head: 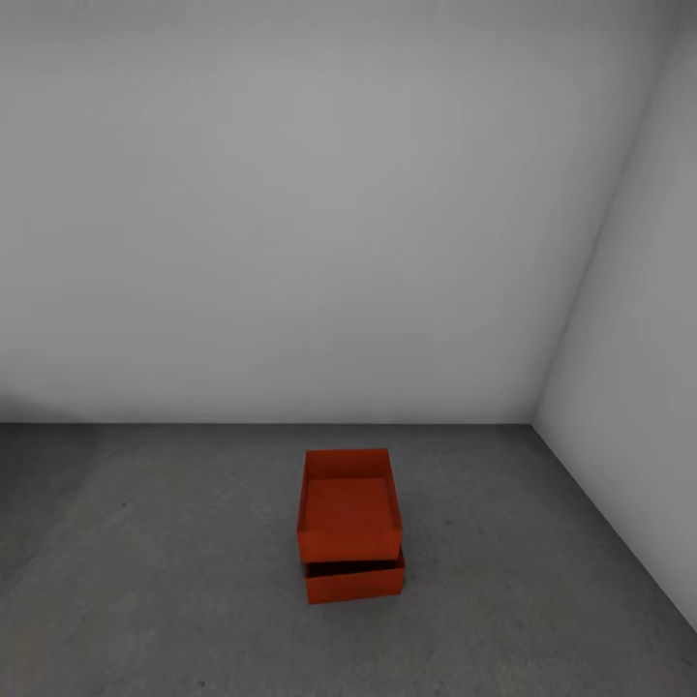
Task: Move the two storage containers from the living room to the garage. In the garage, place one container on the floor and stack the other container on top of it (either order is fine).
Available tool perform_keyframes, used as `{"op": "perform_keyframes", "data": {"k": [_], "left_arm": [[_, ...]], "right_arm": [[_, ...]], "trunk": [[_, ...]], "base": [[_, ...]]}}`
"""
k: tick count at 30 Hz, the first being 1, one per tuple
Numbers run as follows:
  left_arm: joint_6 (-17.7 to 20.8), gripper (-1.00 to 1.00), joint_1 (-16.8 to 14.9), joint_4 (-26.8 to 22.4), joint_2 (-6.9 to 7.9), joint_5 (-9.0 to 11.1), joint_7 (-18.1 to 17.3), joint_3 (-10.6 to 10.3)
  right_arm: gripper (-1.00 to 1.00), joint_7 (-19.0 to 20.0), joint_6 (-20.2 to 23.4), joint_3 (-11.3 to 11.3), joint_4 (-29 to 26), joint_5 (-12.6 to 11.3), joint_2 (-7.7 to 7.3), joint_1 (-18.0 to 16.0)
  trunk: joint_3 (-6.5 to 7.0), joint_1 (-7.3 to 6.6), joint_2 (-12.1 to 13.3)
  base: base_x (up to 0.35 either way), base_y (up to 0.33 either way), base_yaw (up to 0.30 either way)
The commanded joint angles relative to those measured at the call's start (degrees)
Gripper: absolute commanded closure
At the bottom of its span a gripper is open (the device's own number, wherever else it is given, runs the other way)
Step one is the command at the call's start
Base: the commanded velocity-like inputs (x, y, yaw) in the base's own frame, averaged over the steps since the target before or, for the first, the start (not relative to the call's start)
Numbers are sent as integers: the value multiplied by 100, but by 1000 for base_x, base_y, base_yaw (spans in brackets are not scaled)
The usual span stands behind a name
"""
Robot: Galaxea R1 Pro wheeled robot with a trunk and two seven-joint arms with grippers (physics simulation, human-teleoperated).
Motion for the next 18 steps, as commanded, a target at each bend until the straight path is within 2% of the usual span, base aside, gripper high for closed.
{"op": "perform_keyframes", "data": {"k": [1, 18], "left_arm": [[2, -100, -4, 1, 1, 45, -18, -12], [2, -100, -5, 1, 0, 45, -18, -11]], "right_arm": [[-100, -6, -29, 48, 15, -55, 5, -7], [-100, -8, -38, 49, 15, -76, -24, -7]], "trunk": [[-11, 3, -10], [-11, 3, -10]], "base": [[0, 0, 0], [0, 0, 0]]}}
